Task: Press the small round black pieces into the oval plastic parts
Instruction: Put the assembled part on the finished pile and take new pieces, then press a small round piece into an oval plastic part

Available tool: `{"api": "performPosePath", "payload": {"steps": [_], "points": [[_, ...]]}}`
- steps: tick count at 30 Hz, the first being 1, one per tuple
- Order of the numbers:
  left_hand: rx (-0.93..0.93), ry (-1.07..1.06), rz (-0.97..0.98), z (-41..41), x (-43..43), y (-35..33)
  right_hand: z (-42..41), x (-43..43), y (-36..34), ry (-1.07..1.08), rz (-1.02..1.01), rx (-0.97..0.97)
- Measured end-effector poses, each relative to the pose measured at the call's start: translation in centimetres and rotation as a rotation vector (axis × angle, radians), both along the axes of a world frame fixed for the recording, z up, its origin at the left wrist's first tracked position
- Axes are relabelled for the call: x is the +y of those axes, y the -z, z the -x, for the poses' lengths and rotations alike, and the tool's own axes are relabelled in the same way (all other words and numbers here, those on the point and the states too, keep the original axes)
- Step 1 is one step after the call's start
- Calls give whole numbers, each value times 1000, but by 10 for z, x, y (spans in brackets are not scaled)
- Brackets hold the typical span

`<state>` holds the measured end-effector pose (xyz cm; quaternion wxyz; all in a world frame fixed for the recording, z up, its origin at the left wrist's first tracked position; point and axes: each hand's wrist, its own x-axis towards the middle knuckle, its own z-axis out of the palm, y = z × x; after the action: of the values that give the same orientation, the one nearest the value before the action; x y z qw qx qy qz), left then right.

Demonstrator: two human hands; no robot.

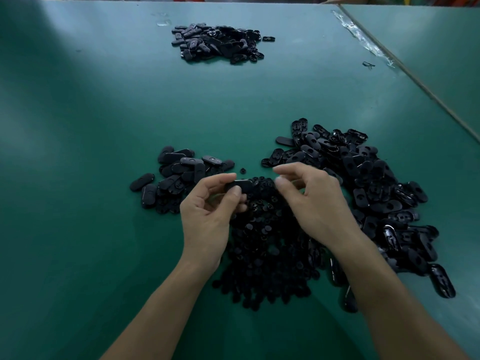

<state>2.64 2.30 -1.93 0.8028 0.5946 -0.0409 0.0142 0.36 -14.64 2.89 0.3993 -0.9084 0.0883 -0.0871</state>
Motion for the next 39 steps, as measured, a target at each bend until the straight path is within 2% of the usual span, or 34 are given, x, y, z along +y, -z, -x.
{"api": "performPosePath", "payload": {"steps": [3, 5, 9, 15, 19, 23, 28, 34, 39], "points": [[72, -40, 71, -3, 0, 1, -5, -19, 8, 82, 336, 109], [120, -62, 107, -4, 0, 0, -6, -27, 12, 112, 449, 174], [185, -121, 125, -5, 0, -3, -5, -30, 16, 118, 465, 188], [207, -129, 55, -6, 2, -1, -5, -25, 14, 149, 432, 82], [180, -116, 4, -5, 3, 2, -4, -24, 11, 195, 341, 15], [96, -130, -20, -4, 1, 1, -1, -17, 9, 183, 114, -5], [-52, -125, -78, 0, 0, 3, 5, -2, 5, 35, -157, -8], [-73, -6, -132, 3, 1, -4, 10, 17, 0, -181, -396, 7], [-86, 16, -168, 6, 2, -5, 9, 23, 5, -162, -491, -44]]}}
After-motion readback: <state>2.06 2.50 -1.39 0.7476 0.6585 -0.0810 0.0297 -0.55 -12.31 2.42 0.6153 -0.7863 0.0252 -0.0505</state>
